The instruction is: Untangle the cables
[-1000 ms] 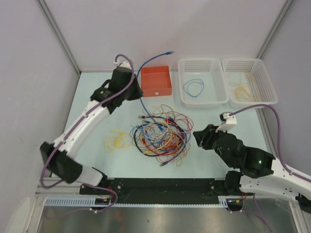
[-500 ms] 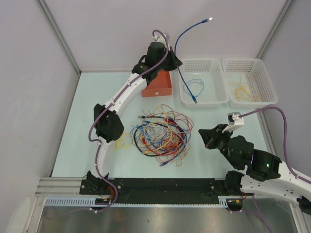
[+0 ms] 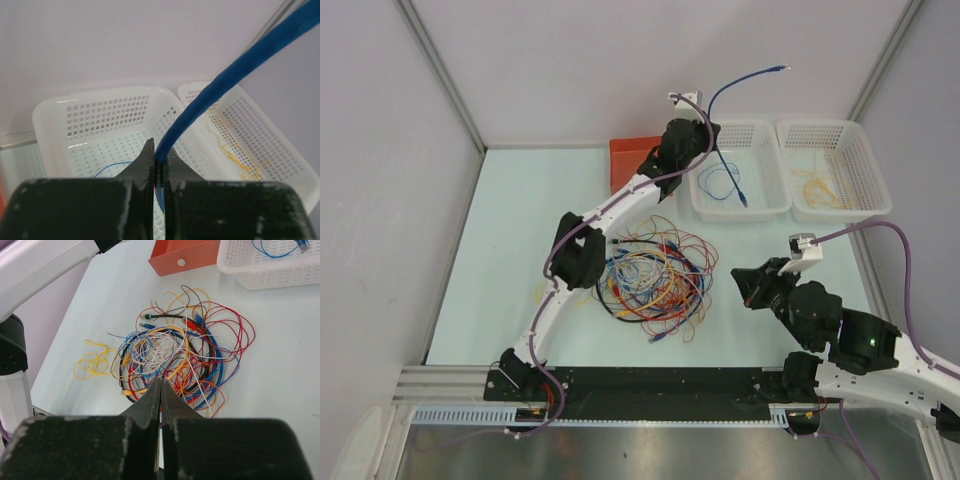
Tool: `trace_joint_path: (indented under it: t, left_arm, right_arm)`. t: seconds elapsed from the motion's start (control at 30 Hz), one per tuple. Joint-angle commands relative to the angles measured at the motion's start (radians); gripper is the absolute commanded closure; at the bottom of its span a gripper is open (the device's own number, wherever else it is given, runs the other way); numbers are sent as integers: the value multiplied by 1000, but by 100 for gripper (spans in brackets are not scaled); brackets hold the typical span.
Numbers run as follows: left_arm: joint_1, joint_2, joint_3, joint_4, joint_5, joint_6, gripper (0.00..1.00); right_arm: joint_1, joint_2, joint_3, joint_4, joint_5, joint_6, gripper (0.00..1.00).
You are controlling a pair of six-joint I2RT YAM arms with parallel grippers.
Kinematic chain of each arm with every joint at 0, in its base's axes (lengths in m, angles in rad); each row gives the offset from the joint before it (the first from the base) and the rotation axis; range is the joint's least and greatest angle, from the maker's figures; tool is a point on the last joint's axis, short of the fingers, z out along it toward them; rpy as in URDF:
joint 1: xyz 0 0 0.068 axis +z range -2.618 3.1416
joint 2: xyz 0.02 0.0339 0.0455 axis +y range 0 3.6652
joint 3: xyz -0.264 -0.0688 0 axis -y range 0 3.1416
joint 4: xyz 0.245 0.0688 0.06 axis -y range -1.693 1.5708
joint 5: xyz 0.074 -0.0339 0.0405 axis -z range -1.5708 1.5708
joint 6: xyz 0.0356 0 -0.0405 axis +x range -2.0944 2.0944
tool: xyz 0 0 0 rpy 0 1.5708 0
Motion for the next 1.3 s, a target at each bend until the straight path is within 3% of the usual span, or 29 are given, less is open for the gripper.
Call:
trace_joint_path:
  t: [0.0, 0.03, 0.1, 0.13, 0.63, 0.83, 0.97, 1.13, 1.27]
  left_arm:
    - [-2, -9, 32, 88, -84, 83, 95]
    - [-2, -12, 26, 85, -83, 84, 68]
    - [-2, -15, 27, 81, -86, 87, 37]
    - [-4, -21, 30, 84, -100, 89, 1]
    - [-42, -228, 0, 104, -152, 236, 0]
    - [-106, -571, -374, -59, -320, 219, 0]
    - [-113, -847, -778, -266, -405, 69, 0]
    - [-113, -1198, -1185, -409, -315, -72, 0]
    - [-116, -1387, -1362, -539, -252, -140, 1]
  right_arm:
    - [2, -4, -5, 33, 37, -32, 100]
    - [0, -4, -5, 33, 40, -35, 100]
    - [-1, -4, -5, 26, 45, -35, 100]
    - [-1, -10, -5, 19, 53, -30, 100]
    - [-6, -50, -3, 25, 63, -23, 99]
    - [-30, -43, 20, -7, 102, -53, 95]
    - [-102, 78, 35, -24, -18, -78, 90]
    - [-167, 299, 27, 27, -234, -52, 90]
    - [-170, 422, -2, 108, -312, -66, 89]
